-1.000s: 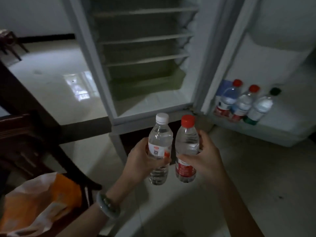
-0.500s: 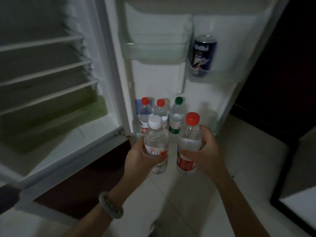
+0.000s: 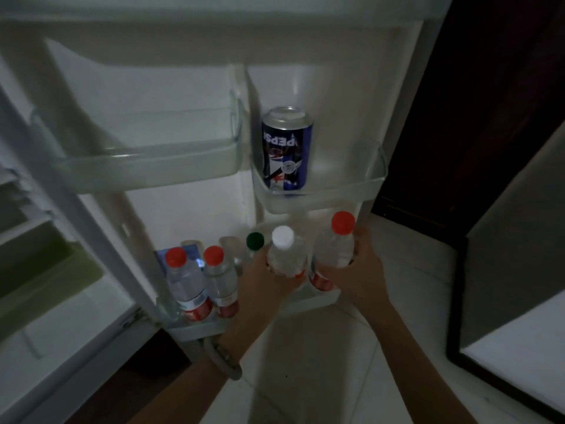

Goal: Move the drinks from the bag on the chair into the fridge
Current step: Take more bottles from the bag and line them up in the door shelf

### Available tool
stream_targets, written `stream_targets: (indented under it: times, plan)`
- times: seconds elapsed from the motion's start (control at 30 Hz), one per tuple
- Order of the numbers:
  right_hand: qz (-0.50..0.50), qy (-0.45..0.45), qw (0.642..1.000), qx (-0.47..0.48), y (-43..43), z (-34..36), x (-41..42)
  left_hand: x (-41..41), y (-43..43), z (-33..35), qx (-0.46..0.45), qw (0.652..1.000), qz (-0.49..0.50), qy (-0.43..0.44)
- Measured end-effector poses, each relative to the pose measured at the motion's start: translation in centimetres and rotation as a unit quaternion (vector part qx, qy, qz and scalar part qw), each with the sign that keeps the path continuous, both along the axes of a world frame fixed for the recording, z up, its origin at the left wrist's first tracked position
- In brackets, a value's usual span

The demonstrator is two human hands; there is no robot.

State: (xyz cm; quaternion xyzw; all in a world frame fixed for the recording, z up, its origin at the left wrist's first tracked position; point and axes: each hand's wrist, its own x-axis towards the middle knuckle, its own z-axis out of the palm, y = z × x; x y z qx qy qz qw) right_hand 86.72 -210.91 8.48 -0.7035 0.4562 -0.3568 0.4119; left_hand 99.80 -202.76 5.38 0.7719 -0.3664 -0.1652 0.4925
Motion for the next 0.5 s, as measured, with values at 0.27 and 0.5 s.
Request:
stream_targets:
  times: [0.27,0.5]
  plan:
    - [0.03,0.063,0.998,0.007,-5.4,-4.0,1.1,-0.5,-4.9,-3.2,0.032,0.999,0.021,0.033]
    - [0.05,0.09,0.995,0.014,-7.3,-9.5,2.2,-2.2,-6.3,-5.3,0.079,0.988,0.126,0.028]
